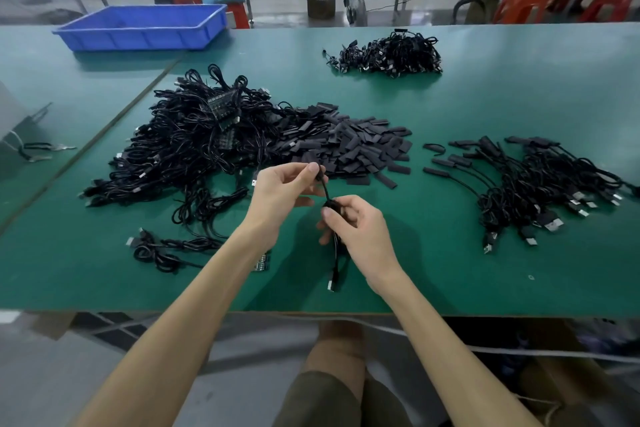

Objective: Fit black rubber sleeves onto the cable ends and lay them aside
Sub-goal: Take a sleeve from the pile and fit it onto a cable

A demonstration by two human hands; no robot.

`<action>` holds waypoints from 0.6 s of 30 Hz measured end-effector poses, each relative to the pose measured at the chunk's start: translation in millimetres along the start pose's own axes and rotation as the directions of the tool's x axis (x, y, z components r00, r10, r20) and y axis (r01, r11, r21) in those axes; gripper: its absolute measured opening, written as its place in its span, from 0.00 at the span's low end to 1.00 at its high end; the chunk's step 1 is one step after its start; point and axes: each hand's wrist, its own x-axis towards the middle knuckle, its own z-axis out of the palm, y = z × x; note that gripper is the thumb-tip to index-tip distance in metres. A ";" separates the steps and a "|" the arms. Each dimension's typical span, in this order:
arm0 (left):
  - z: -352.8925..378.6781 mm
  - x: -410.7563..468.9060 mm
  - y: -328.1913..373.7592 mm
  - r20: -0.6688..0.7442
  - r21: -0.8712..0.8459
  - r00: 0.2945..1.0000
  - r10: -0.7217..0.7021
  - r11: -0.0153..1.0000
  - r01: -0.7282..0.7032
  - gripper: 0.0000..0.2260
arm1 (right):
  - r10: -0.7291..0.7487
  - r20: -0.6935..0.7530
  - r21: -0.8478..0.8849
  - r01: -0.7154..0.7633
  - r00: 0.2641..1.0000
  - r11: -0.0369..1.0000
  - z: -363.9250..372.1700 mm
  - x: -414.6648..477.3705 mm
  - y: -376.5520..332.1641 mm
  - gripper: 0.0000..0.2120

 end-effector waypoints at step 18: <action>16.3 12.6 11.0 -0.017 0.028 0.990 0.138 0.990 -0.138 0.05 | 0.046 -0.096 0.196 -0.027 0.994 0.980 -1.7 3.5 -2.0 0.16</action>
